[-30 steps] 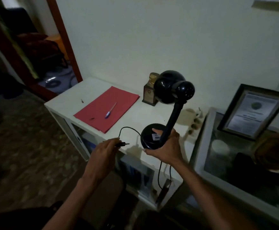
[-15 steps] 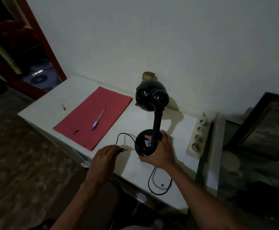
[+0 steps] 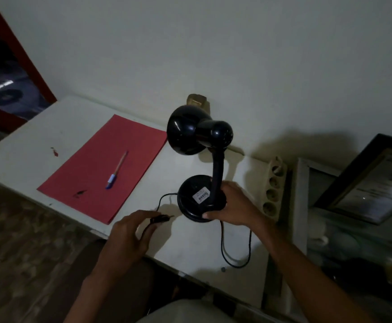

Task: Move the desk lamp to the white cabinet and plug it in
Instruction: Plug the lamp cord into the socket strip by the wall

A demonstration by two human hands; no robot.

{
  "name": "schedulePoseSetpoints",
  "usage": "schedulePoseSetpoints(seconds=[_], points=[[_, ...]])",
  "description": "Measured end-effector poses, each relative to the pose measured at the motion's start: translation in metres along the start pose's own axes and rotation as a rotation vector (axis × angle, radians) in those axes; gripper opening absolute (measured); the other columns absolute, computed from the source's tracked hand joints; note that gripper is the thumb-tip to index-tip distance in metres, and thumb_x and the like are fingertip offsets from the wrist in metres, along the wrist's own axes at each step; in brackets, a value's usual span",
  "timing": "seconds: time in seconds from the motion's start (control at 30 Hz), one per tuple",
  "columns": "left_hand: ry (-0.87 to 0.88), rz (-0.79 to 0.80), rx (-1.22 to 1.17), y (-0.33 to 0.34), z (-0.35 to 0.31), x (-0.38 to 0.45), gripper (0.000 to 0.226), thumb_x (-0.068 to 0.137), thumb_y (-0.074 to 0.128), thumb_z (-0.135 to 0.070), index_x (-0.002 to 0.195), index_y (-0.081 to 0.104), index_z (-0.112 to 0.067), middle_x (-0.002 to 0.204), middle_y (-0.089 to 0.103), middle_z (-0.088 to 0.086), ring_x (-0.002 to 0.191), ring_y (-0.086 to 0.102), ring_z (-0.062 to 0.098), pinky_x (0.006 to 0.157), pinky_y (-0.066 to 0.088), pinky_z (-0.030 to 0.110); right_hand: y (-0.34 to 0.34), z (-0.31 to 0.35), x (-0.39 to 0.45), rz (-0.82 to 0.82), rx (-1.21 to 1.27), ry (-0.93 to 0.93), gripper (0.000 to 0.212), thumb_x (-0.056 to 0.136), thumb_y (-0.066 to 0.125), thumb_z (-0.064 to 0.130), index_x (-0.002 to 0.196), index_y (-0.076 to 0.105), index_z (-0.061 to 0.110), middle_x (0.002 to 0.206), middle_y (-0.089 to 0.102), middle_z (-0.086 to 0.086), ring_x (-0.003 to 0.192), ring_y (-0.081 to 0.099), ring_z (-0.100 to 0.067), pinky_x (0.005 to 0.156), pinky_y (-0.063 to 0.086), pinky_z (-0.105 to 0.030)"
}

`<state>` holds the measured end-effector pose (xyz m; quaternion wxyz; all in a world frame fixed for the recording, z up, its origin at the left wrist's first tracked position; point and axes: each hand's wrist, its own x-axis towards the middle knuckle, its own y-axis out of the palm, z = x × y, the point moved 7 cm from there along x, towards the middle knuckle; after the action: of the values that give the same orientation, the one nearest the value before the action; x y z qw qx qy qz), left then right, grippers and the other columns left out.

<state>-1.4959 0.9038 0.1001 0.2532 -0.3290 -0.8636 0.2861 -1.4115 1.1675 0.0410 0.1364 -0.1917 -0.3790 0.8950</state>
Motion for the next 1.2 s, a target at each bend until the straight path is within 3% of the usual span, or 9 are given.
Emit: schedulePoseSetpoints(seconds=[0.1,0.23,0.4,0.63,0.77,0.9,1.0,1.13,1.2], points=[[0.040,0.058,-0.099,-0.015,-0.022,0.003,0.026,0.084,0.074,-0.023,0.108,0.071,-0.031,0.110,0.069,-0.026,0.101,0.064,-0.010,0.087,0.047,0.007,-0.015,-0.005,-0.029,-0.078,-0.006,0.053,0.093,0.069,0.083,0.041,0.148,0.034,0.036,0.146,0.040,-0.001,0.139,0.039,-0.021,0.110,0.037,-0.031],[0.063,0.051,-0.132,-0.012,-0.047,0.018,0.025,0.080,0.080,-0.022,0.105,0.074,-0.025,0.105,0.072,-0.017,0.099,0.067,-0.002,0.087,0.050,0.017,-0.031,0.013,-0.069,-0.068,-0.029,0.086,0.104,0.068,0.082,0.052,0.151,0.020,0.042,0.156,0.022,0.007,0.143,0.028,-0.018,0.111,0.030,-0.030],[-0.164,0.043,-0.436,0.022,-0.068,0.031,0.019,0.075,0.080,-0.031,0.093,0.076,-0.026,0.092,0.076,-0.011,0.093,0.069,0.002,0.085,0.048,0.012,-0.053,0.065,-0.114,-0.254,0.110,-0.121,0.081,0.069,0.082,0.055,0.138,0.042,0.042,0.135,0.044,0.023,0.119,0.042,0.017,0.096,0.033,0.000],[-0.397,0.123,-0.911,0.073,-0.099,0.037,0.020,0.079,0.077,-0.017,0.099,0.077,-0.013,0.092,0.079,0.002,0.093,0.074,0.015,0.073,0.054,0.014,-0.035,0.070,-0.139,-0.418,0.642,-0.061,0.026,0.090,0.068,0.040,0.116,0.068,0.038,0.108,0.074,0.016,0.101,0.070,-0.002,0.081,0.056,-0.019],[-0.308,0.162,-0.796,0.086,-0.111,0.035,0.023,0.087,0.072,-0.011,0.109,0.076,-0.015,0.101,0.078,-0.005,0.099,0.072,0.009,0.082,0.056,0.019,-0.037,0.055,-0.149,-0.567,0.748,0.046,0.017,0.093,0.065,0.035,0.103,0.073,0.047,0.097,0.078,0.010,0.089,0.074,-0.008,0.077,0.062,-0.032],[-0.175,0.244,-0.593,0.090,-0.115,0.034,0.023,0.092,0.065,-0.029,0.114,0.073,-0.031,0.121,0.066,-0.024,0.110,0.061,-0.008,0.083,0.046,0.005,-0.066,0.039,-0.159,-0.646,0.710,0.127,0.010,0.091,0.066,0.038,0.093,0.073,0.045,0.081,0.077,0.002,0.067,0.072,-0.014,0.058,0.059,-0.025],[-0.199,0.279,-0.489,0.089,-0.105,0.034,0.030,0.093,0.052,-0.048,0.109,0.073,-0.034,0.106,0.070,-0.024,0.094,0.067,-0.004,0.074,0.045,0.003,-0.106,0.021,-0.149,-0.646,0.501,0.189,0.011,0.095,0.062,0.033,0.103,0.069,0.034,0.086,0.075,0.004,0.067,0.071,-0.007,0.059,0.057,-0.021],[-0.195,0.489,-0.265,0.105,-0.090,0.028,0.033,0.094,0.048,-0.055,0.093,0.073,-0.034,0.089,0.074,-0.012,0.067,0.069,0.001,0.074,0.056,0.028,-0.156,0.001,-0.119,-0.531,0.144,0.273,0.031,0.095,0.062,0.024,0.126,0.066,0.017,0.109,0.069,-0.003,0.084,0.067,-0.012,0.071,0.056,-0.022],[-0.103,0.522,-0.156,0.113,-0.087,0.026,0.023,0.096,0.052,-0.048,0.090,0.071,-0.034,0.088,0.072,-0.017,0.068,0.067,0.002,0.076,0.057,0.034,-0.167,-0.001,-0.103,-0.391,-0.028,0.295,0.032,0.093,0.064,0.023,0.125,0.068,0.018,0.110,0.070,-0.007,0.085,0.063,-0.014,0.063,0.049,-0.014]])
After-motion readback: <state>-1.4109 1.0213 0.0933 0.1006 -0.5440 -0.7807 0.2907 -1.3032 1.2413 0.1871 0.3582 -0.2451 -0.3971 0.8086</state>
